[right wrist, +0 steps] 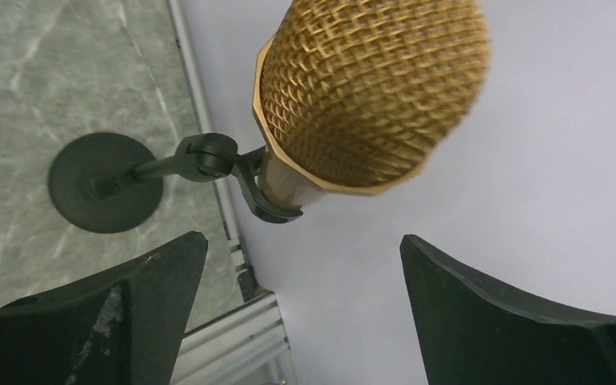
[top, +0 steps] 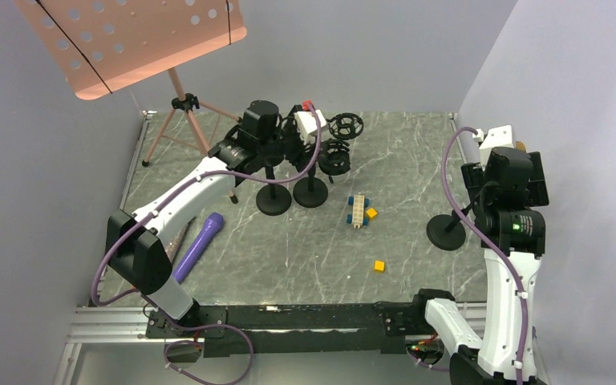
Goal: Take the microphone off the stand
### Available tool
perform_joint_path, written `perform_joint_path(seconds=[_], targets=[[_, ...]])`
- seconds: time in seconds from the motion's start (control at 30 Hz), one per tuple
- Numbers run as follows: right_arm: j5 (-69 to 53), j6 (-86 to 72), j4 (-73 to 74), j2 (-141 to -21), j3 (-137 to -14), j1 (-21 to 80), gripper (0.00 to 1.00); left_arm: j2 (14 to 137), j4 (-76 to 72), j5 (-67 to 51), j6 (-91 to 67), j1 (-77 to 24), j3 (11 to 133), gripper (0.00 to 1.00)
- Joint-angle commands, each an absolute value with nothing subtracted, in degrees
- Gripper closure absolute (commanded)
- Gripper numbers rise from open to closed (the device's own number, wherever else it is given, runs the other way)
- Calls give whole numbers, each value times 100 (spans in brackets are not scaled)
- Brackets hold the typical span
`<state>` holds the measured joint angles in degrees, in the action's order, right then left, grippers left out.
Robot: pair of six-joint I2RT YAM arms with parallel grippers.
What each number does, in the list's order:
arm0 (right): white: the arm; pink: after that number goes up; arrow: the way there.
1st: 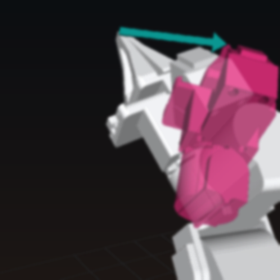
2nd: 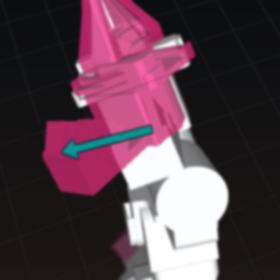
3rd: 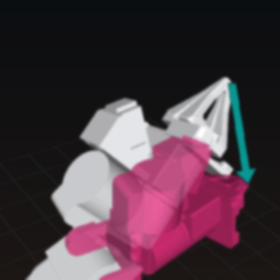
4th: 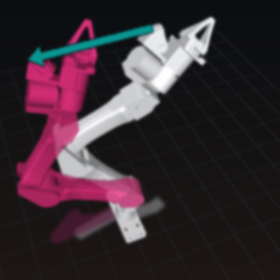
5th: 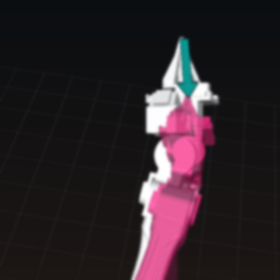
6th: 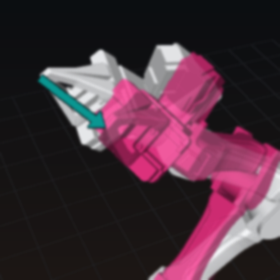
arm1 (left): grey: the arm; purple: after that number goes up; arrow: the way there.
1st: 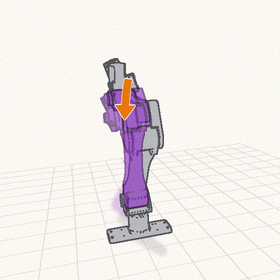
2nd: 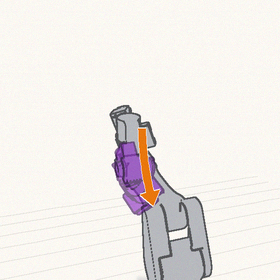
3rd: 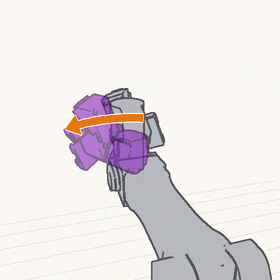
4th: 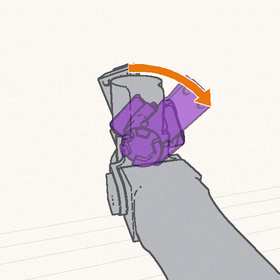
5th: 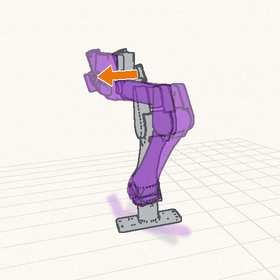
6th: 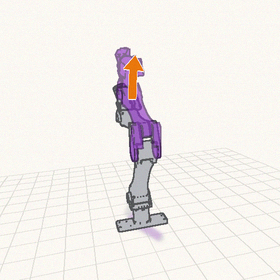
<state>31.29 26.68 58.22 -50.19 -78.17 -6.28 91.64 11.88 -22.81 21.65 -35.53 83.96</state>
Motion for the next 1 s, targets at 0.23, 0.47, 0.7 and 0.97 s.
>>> perform_joint_path(seconds=[0.23,0.47,0.7,0.97], targets=[[3535,3461,3677,-4666,-6860,-898,25,8988,1152,-2570,1805,-3650,8799,24],[2785,2995,3764,-4675,-6892,-958,37,8881,1099,-2610,1743,-3711,8648,25],[2712,3108,2861,-4633,-6407,-1008,31,8766,1145,-2652,1729,-3755,8499,25],[2289,3256,2279,-4619,-6046,-1283,54,8535,1235,-2601,1830,-3785,8363,26]])
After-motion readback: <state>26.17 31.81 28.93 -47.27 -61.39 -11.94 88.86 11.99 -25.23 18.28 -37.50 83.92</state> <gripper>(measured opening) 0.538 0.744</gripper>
